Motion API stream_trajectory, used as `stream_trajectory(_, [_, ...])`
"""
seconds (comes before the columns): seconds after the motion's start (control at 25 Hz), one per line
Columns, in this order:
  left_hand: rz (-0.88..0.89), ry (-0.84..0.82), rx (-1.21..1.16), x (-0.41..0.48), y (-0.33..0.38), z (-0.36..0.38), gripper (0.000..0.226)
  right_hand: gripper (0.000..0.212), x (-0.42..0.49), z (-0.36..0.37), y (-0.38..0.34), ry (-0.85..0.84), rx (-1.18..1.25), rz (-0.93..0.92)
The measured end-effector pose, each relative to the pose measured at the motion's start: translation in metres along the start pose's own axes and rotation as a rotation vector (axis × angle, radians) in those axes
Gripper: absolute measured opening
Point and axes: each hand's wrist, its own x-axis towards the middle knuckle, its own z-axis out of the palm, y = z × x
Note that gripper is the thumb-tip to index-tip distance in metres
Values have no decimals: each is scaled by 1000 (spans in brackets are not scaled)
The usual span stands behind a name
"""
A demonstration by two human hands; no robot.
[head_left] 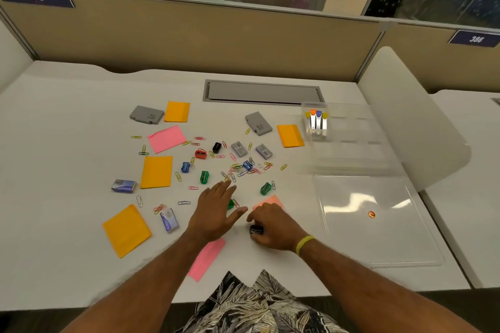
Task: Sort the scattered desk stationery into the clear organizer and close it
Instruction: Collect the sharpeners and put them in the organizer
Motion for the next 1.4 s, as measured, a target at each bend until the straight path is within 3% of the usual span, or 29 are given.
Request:
stream_trajectory(0.08, [10,70,-129,-1,1,-3,81,33,5,-4,-9,68,147,56])
stream_trajectory(0.16, [-50,111,-384,0,9,-5,64,29,14,-9,-20,187,349,116])
stream_trajectory(0.28, [-287,99,-862,5,33,-15,33,31,33,-16,-35,355,540,159])
stream_trajectory(0.4, [-445,97,-1116,11,50,-23,25,38,44,-17,-40,390,588,193])
stream_trajectory(0.68, [-521,66,-1087,18,43,-22,32,34,48,-17,-23,354,559,134])
stream_trajectory(0.84, [-575,119,-999,21,27,-19,33,29,45,-19,6,340,325,203])
stream_trajectory(1.0, [-690,180,-1185,22,12,-20,36,41,49,-18,35,274,116,380])
stream_trajectory(1.16, [-752,277,-1324,17,4,-25,36,41,57,-18,41,160,30,361])
stream_trajectory(1.28, [-779,287,-1346,16,3,-25,36,39,62,-19,32,225,150,309])
stream_trajectory(1.4, [-817,250,-1375,17,10,-27,33,41,71,-24,2,313,366,109])
